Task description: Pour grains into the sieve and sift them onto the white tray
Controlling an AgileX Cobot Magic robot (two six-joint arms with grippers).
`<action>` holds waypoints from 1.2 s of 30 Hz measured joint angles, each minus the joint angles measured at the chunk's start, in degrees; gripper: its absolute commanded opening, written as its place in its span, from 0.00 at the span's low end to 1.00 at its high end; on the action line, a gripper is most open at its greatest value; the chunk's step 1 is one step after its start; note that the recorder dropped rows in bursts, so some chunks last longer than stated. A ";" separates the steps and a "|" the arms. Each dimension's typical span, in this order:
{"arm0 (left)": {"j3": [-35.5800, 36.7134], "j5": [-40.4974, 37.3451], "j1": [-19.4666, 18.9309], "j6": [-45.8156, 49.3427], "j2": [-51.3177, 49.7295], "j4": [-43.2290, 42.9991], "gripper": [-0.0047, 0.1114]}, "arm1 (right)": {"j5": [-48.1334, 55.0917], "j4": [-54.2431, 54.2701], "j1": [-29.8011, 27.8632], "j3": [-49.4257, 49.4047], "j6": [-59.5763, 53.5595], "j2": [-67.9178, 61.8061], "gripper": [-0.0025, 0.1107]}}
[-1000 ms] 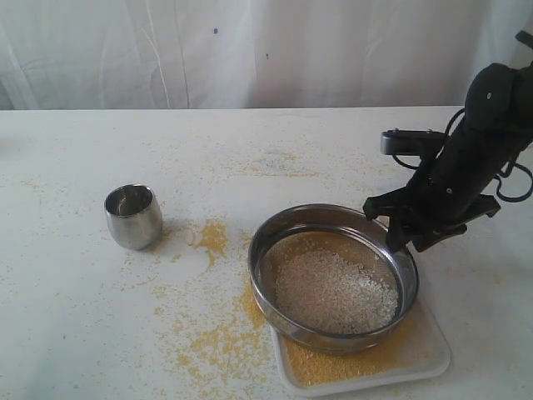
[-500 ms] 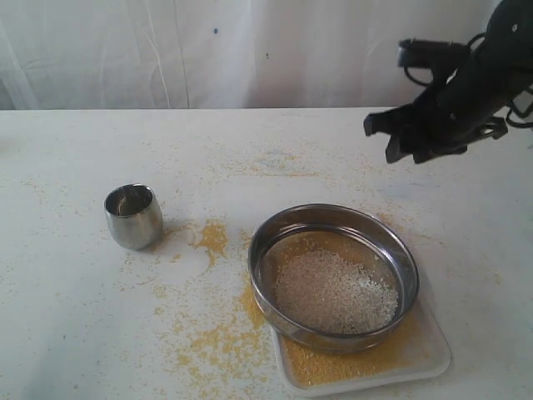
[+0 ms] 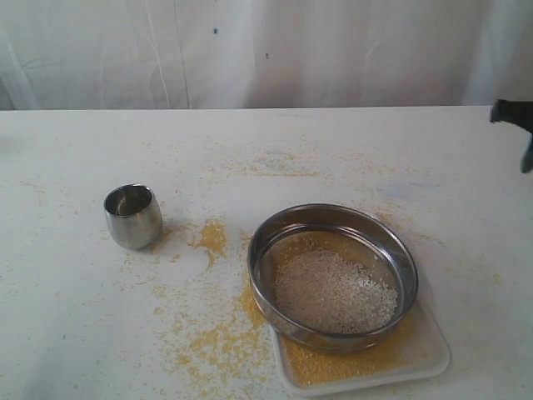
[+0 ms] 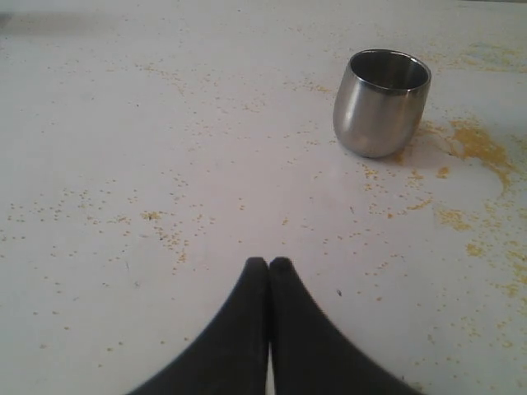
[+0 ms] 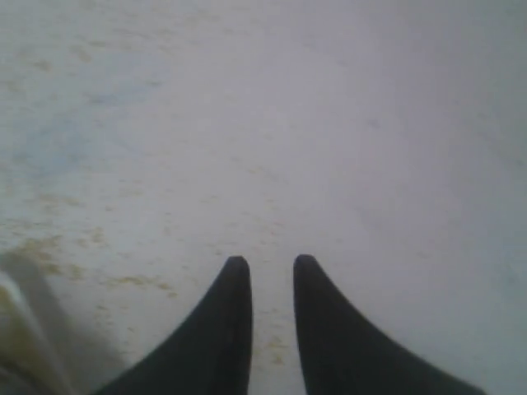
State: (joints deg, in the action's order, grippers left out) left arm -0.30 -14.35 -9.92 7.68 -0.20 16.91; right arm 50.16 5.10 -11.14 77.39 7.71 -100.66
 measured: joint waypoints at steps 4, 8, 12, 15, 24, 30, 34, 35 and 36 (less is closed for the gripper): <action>0.00 0.00 0.00 0.00 0.00 0.00 0.04 | -8.38 -1.61 -2.21 -12.07 2.39 6.72 0.02; 0.00 0.00 0.00 0.00 0.00 0.00 0.04 | -21.57 -0.24 -1.40 -25.26 3.23 16.63 0.02; 0.00 0.00 0.00 0.00 0.00 0.00 0.04 | -33.03 0.55 0.49 -37.62 3.36 27.25 0.02; 0.00 0.00 0.00 0.00 0.00 0.00 0.04 | -38.97 1.45 1.77 -44.24 4.63 37.54 0.02; 0.00 0.00 0.00 0.00 0.00 0.00 0.04 | -43.15 1.61 10.53 -48.28 -7.71 76.66 0.02; 0.00 0.00 0.00 0.00 0.00 0.00 0.04 | -37.86 2.70 13.98 -54.82 -14.34 86.37 0.02; 0.00 0.00 0.00 0.00 0.00 0.00 0.04 | -37.74 6.53 14.11 -55.22 -14.42 89.43 0.02; 0.00 0.00 0.00 0.00 0.00 0.00 0.04 | -37.74 6.62 14.11 -55.22 -14.42 89.66 0.02; 0.00 0.00 0.00 0.00 0.00 0.00 0.04 | -37.74 6.62 14.11 -55.22 -14.42 89.86 0.02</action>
State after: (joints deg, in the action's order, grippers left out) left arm -0.30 -14.35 -9.92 7.68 -0.20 16.91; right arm 12.42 11.72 2.98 22.17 -6.71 -10.79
